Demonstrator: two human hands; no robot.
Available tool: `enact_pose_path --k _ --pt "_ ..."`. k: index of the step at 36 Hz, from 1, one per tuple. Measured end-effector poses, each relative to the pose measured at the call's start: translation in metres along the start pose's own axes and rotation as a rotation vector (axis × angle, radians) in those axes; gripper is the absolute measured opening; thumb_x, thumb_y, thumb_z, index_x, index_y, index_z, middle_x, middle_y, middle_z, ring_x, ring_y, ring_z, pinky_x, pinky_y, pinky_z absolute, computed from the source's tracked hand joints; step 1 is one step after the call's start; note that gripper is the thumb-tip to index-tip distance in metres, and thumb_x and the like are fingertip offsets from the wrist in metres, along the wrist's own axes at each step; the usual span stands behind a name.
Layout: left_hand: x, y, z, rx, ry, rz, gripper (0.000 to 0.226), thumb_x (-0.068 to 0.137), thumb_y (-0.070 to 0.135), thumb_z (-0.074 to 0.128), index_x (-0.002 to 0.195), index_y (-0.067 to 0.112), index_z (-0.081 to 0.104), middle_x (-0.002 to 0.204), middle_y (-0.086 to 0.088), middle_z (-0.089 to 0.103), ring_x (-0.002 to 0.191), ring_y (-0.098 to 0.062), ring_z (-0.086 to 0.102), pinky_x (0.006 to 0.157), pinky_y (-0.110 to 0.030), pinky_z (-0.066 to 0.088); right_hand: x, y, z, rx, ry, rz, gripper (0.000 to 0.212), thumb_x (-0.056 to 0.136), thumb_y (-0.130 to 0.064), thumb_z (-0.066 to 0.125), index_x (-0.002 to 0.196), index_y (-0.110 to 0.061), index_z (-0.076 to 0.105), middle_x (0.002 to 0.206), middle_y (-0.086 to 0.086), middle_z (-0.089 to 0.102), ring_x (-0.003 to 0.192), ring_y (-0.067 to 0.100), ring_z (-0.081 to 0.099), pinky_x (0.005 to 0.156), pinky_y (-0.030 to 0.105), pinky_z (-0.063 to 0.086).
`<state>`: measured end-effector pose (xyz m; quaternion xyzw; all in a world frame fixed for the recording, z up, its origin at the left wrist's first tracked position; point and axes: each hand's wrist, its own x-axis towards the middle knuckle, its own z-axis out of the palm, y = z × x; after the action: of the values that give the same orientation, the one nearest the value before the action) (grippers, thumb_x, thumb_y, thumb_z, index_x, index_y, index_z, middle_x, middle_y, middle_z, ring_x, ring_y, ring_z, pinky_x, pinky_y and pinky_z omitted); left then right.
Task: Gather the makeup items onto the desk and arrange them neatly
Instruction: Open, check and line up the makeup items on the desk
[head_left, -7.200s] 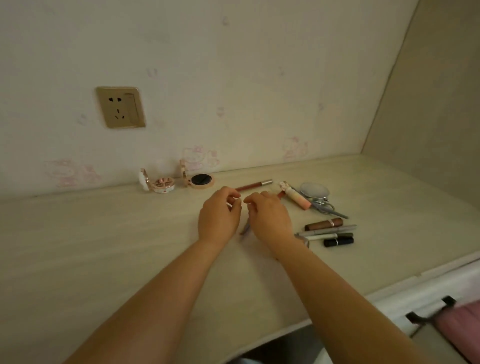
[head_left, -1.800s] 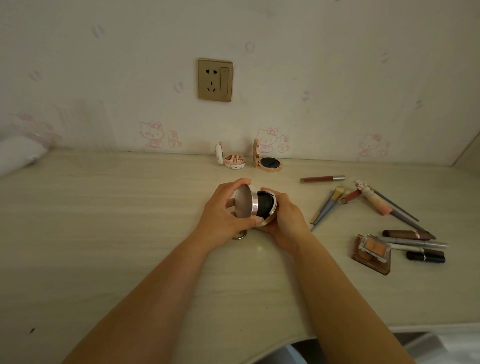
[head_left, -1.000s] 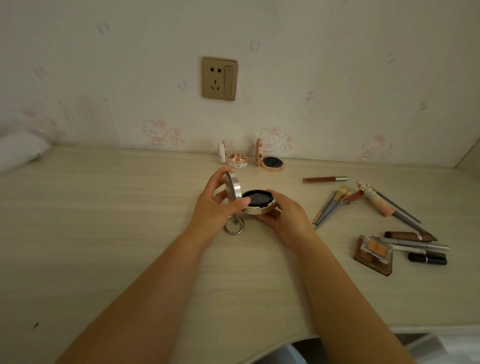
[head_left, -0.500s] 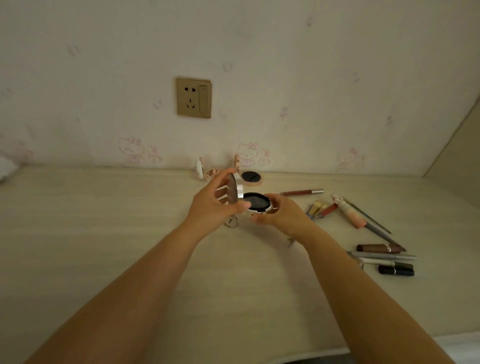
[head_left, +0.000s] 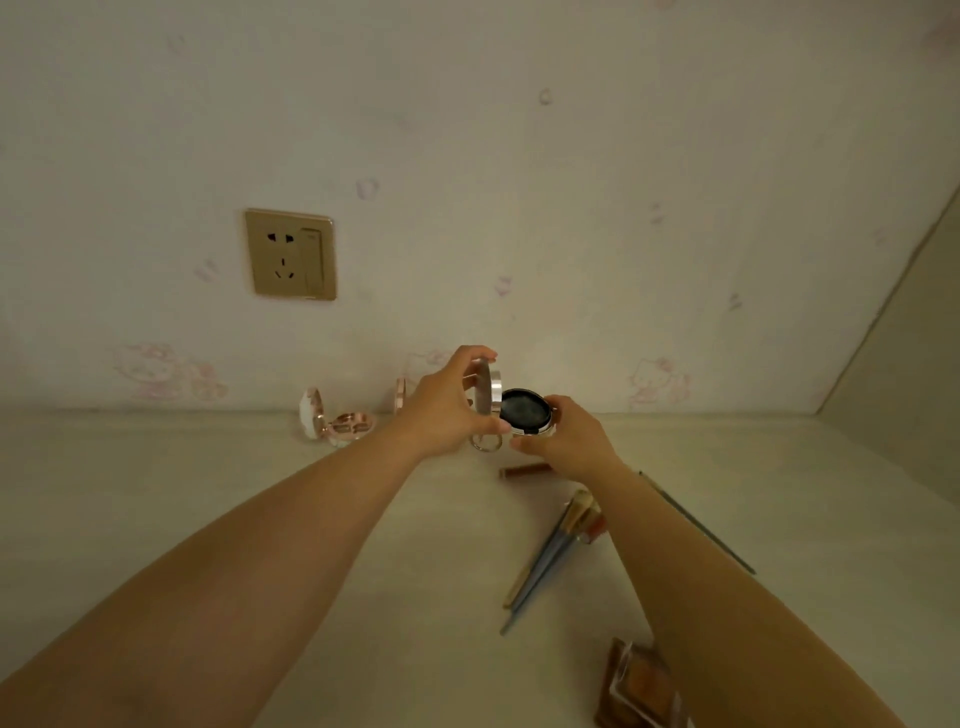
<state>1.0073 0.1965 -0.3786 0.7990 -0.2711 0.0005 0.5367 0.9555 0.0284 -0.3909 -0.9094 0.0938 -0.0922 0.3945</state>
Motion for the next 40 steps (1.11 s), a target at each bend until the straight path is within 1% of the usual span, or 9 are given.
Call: enact_pose_path --k 8,12,16,19,22,25,29,34,40 --pt "0.033 -0.022 0.010 -0.011 -0.013 -0.054 0.077 0.064 0.015 0.085 0.125 0.033 0.041 0.122 0.009 0.046 0.113 -0.009 0.049 0.088 -0.024 0.043 0.043 0.022 0.002 0.020 -0.100 0.076 0.075 0.072 -0.030 0.079 0.134 -0.013 0.040 0.128 0.005 0.056 0.113 0.022 0.053 0.088 0.029 0.044" --pt "0.042 -0.029 0.011 0.068 -0.046 -0.069 0.078 0.065 0.021 0.085 0.127 0.032 0.040 0.121 0.010 0.045 0.109 -0.007 0.047 0.091 -0.025 0.044 0.053 0.030 0.005 -0.006 -0.135 0.089 0.069 0.073 -0.034 0.079 0.129 -0.012 0.045 0.116 0.001 0.058 0.105 0.020 0.054 0.080 0.026 0.041" --pt "0.045 -0.037 0.017 0.090 -0.070 -0.096 0.079 0.064 0.024 0.085 0.127 0.032 0.039 0.124 0.006 0.045 0.111 -0.009 0.047 0.094 -0.028 0.046 0.062 0.042 0.009 -0.058 -0.166 0.093 0.065 0.070 -0.042 0.079 0.121 -0.011 0.052 0.102 -0.001 0.058 0.092 0.018 0.053 0.065 0.022 0.039" --pt "0.048 -0.042 0.022 0.053 -0.067 -0.099 0.080 0.064 0.019 0.085 0.128 0.030 0.039 0.128 0.002 0.044 0.116 -0.012 0.048 0.087 -0.024 0.045 0.068 0.047 0.011 -0.098 -0.156 0.091 0.065 0.071 -0.041 0.078 0.122 -0.011 0.050 0.111 0.003 0.060 0.097 0.020 0.054 0.073 0.025 0.040" --pt "0.051 -0.044 0.023 0.132 -0.071 -0.079 0.082 0.064 0.023 0.085 0.130 0.029 0.037 0.134 -0.001 0.044 0.119 -0.013 0.047 0.086 -0.021 0.038 0.074 0.049 0.013 -0.159 -0.155 0.085 0.065 0.070 -0.042 0.078 0.121 -0.012 0.052 0.113 0.005 0.061 0.094 0.019 0.054 0.073 0.026 0.040" --pt "0.052 -0.044 0.019 0.220 -0.094 -0.061 0.083 0.064 0.027 0.085 0.131 0.029 0.036 0.137 -0.002 0.045 0.116 -0.013 0.047 0.087 -0.023 0.037 0.080 0.052 0.019 -0.210 -0.155 0.087 0.068 0.065 -0.046 0.080 0.118 -0.012 0.055 0.111 0.005 0.062 0.096 0.021 0.057 0.073 0.028 0.045" --pt "0.052 -0.047 0.016 0.276 -0.119 -0.060 0.083 0.062 0.030 0.086 0.129 0.029 0.037 0.134 -0.001 0.046 0.117 -0.017 0.049 0.092 -0.029 0.042 0.082 0.053 0.026 -0.350 -0.135 0.068 0.074 0.060 -0.059 0.076 0.119 -0.018 0.057 0.113 0.004 0.059 0.104 0.023 0.053 0.087 0.033 0.049" --pt "0.053 -0.049 0.015 0.273 -0.128 -0.059 0.084 0.059 0.031 0.087 0.127 0.032 0.038 0.129 0.001 0.049 0.115 -0.016 0.050 0.095 -0.033 0.045 0.085 0.053 0.028 -0.411 -0.144 0.061 0.075 0.056 -0.066 0.072 0.113 -0.019 0.061 0.109 0.005 0.059 0.101 0.024 0.053 0.082 0.033 0.049" --pt "0.050 -0.049 0.022 0.252 -0.102 -0.029 0.087 0.060 0.028 0.087 0.131 0.030 0.037 0.133 0.001 0.048 0.118 -0.016 0.050 0.096 -0.034 0.046 0.086 0.056 0.028 -0.418 -0.121 0.038 0.069 0.060 -0.061 0.074 0.112 -0.017 0.062 0.108 0.007 0.058 0.097 0.024 0.055 0.083 0.035 0.051"
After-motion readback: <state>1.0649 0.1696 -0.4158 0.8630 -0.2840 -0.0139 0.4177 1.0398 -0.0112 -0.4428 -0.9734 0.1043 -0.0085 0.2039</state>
